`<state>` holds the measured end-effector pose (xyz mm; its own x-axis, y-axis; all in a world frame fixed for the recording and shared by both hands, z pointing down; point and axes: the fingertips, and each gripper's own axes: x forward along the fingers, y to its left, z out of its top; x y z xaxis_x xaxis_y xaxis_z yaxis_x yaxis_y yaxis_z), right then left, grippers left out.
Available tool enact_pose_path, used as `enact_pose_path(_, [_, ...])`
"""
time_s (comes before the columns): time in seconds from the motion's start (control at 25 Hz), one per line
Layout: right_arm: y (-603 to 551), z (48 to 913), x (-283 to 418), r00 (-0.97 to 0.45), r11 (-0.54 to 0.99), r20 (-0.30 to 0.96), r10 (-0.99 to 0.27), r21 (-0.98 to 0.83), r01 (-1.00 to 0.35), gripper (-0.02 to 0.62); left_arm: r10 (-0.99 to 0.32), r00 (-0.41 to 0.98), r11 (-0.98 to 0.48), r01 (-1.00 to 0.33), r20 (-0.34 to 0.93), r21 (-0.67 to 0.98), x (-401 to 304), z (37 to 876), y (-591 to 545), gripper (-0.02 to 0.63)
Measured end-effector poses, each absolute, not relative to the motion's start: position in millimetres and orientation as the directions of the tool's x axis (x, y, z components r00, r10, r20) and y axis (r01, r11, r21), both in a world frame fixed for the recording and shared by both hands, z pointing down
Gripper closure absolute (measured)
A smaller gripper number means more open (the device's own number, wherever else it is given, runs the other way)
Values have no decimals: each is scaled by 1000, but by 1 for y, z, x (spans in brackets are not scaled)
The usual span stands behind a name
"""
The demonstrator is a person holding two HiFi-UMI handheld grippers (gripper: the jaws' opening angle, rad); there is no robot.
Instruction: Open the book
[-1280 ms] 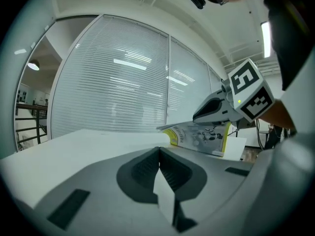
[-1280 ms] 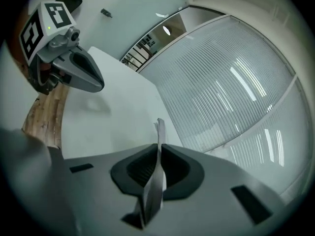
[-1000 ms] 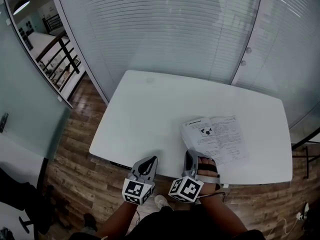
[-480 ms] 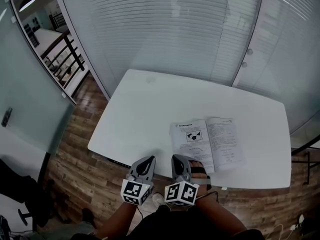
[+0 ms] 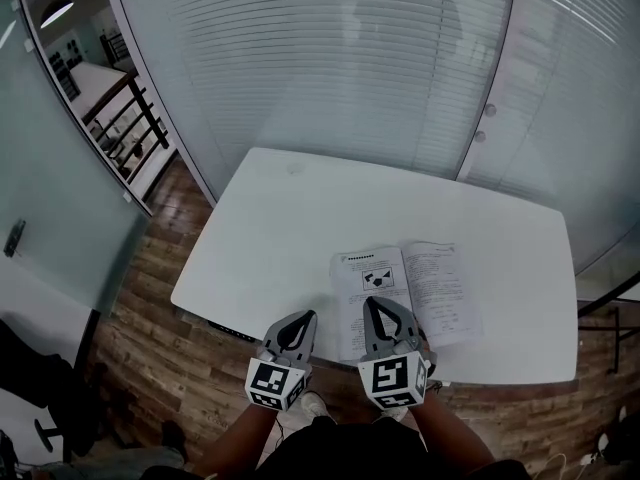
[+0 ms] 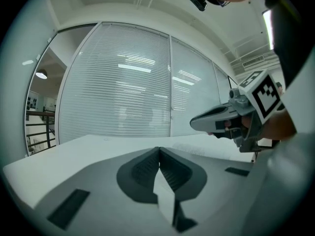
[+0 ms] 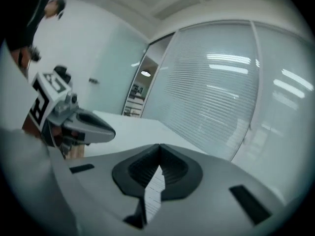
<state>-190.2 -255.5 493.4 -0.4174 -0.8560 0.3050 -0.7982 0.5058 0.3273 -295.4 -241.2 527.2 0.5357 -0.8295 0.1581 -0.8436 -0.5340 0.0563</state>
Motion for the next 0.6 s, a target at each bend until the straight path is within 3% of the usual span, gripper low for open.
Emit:
enact_pose_path(0.24, [-268,470,-129,-389,405,180,-904,67,-912,589,-830,537,-536,-843,152,51,-281,515,-245,595])
enact_pose_path(0.6, [-262,478,-74,-351,362,151,-924,49,-931,589,-820,558,-558,-829,126,42,-248,510,-249,595])
